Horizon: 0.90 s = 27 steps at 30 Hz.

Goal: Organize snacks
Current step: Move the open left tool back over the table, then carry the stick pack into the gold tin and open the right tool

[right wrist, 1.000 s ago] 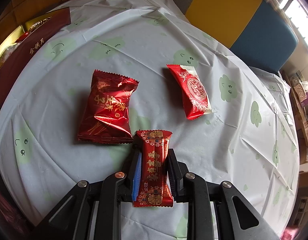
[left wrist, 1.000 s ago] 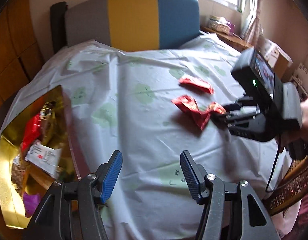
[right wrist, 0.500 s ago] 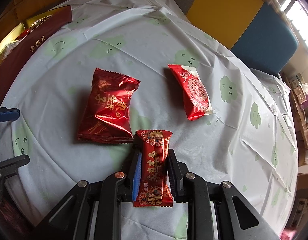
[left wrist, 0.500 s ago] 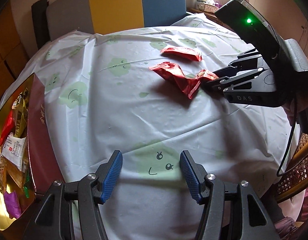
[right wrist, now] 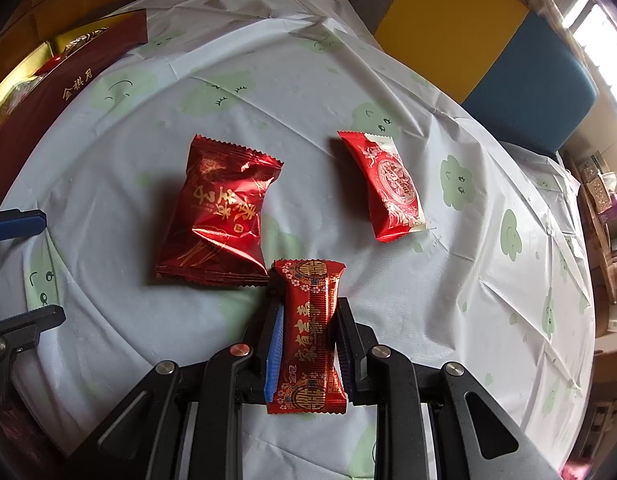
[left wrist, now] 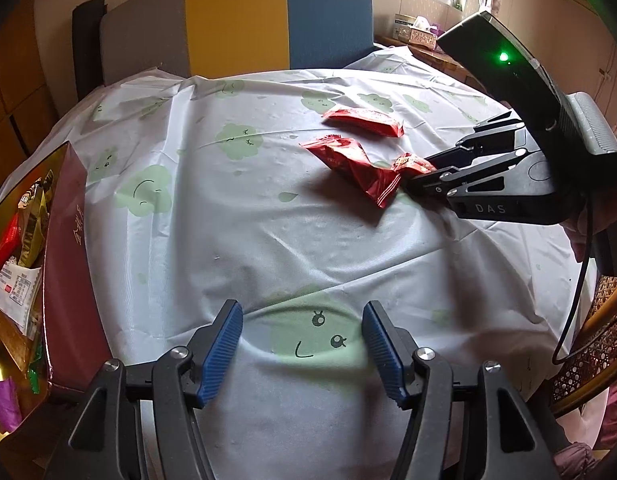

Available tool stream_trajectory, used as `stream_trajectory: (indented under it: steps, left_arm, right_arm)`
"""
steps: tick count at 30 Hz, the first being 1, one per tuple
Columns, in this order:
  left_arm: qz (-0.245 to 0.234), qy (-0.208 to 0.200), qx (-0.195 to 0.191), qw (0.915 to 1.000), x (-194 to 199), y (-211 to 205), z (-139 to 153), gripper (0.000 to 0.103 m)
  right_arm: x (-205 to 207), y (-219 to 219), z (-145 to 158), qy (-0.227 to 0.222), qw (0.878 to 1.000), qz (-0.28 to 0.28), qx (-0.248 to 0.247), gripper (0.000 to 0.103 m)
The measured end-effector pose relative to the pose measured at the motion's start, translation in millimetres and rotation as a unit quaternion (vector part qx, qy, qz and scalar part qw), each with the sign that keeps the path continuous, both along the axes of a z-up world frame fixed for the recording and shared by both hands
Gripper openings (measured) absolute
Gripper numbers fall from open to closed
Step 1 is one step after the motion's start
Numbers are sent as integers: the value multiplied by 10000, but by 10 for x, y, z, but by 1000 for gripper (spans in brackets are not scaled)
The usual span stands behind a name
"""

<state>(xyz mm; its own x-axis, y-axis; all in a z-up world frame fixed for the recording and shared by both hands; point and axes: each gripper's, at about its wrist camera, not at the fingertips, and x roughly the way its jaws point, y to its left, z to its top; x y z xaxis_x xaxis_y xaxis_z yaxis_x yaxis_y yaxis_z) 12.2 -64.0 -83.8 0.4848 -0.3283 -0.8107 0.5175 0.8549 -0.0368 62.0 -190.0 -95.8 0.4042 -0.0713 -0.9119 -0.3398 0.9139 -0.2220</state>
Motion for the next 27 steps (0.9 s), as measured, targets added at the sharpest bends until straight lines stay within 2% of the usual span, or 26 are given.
stream_trajectory:
  steps: [11, 13, 17, 18, 21, 23, 27]
  left_arm:
    - [-18, -114, -99, 9999, -16, 16, -17, 64]
    - [-26, -130, -110, 9999, -14, 16, -19, 64]
    - [-49, -167, -156, 9997, -20, 26, -22, 64]
    - [-55, -176, -166, 9997, -23, 29, -23, 64]
    - [-60, -203, -195, 9996, -30, 34, -28, 64]
    - [-63, -225, -221, 9995, -33, 39, -29, 65]
    - [-102, -314, -244, 9992, -54, 47, -32, 65]
  right_arm:
    - [-13, -22, 3, -46, 9999, -71, 87, 25]
    - [-8, -34, 5, -46, 9999, -111, 95, 22]
    - [78, -63, 70, 221, 9991, -295, 217, 21]
    - [102, -66, 127, 306, 9984, -311, 360, 21]
    - [138, 47, 453, 183, 9977, -162, 632, 21]
    - [179, 184, 714, 158, 9940, -5, 1084, 21]
    - [259, 735, 1100, 287, 9827, 817, 1637, 22]
